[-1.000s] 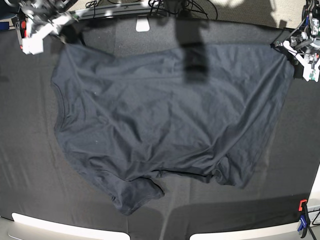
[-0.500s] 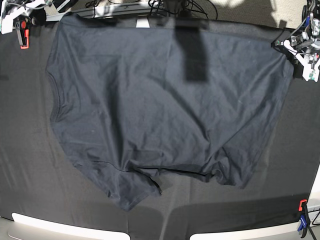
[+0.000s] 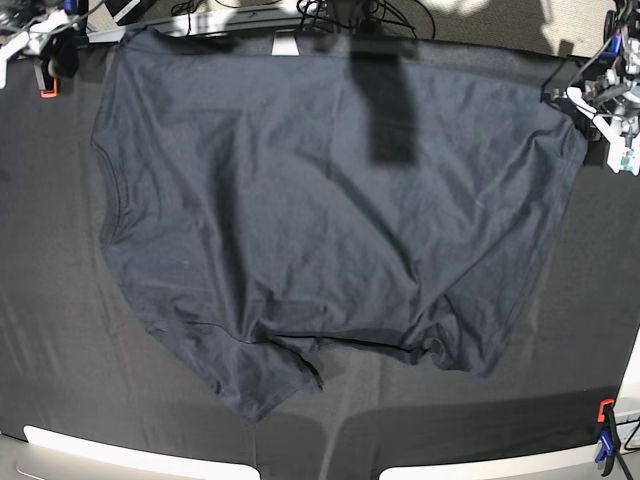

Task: Layout the t-shirt on the table in an organized manner, then fold the t-shirt properly
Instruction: 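Hold the shirt shoulders with both grippers, keeping it stretched flat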

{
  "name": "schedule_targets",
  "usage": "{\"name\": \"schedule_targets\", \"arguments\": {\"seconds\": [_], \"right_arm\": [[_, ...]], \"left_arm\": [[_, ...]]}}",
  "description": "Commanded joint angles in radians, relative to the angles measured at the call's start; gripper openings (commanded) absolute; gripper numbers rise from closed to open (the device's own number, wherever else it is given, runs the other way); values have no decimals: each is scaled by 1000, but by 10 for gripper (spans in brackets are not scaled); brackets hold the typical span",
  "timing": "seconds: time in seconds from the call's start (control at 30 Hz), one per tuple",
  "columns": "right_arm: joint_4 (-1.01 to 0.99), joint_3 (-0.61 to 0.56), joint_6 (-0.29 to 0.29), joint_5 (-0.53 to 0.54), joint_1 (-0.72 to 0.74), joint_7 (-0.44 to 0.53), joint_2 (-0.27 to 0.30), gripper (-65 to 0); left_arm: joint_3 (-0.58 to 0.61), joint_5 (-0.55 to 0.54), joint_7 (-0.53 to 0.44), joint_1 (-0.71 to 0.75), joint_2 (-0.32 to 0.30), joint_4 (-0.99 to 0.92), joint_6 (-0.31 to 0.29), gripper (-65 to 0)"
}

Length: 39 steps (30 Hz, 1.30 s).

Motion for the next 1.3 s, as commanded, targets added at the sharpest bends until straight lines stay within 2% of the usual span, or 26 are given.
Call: {"name": "schedule_targets", "arguments": {"seconds": [0.0,0.2,0.27,0.33,0.43,0.5,0.63,0.83,0.87,0.97,1.1,1.2,1.27], "right_arm": [[19,-27,6,27,-10,10,31,-566],[80,-383,6,7,-67,-1,159,-578],[151,-506,6,-85,-80,2,185,-582],[244,-612,6,-220,-80,21,204,-613],[344,-728,6,-378,-89,64,249,-638],[344,-776,6,-445,-106,124,292,-639],[344,-869,6,-691,-161,160,373,-641],[344,-948,6,-914,-219,280,515,-650],[344,-954,6,-930,-218,288,532,-650],[344,-955,-68,-942,-218,286,569,-650],[344,-955,-71,-942,-218,277,579,-650],[344,-955,-71,-941,-218,216,579,-466],[344,-955,-71,-935,-218,196,579,-373]], "left_arm": [[-7,-2,-19,0,-14,15,3,-650],[-7,-1,-21,1,-14,14,4,-650],[-7,-1,-21,1,-14,14,3,-650],[-7,-1,-21,1,-14,14,3,-650],[-7,-1,-21,1,-14,14,4,-650],[-7,-1,-25,4,-13,14,4,-650],[-7,-1,-25,6,-8,13,4,-650],[-7,-1,-29,6,-9,13,25,-650],[-7,-1,-29,6,-9,13,35,-650],[-7,-1,-32,6,-9,13,38,-650],[-7,-1,-40,6,-9,13,38,-650],[-7,-2,-48,6,-8,13,38,-650],[-7,-2,-50,6,-8,13,38,-650]]}}
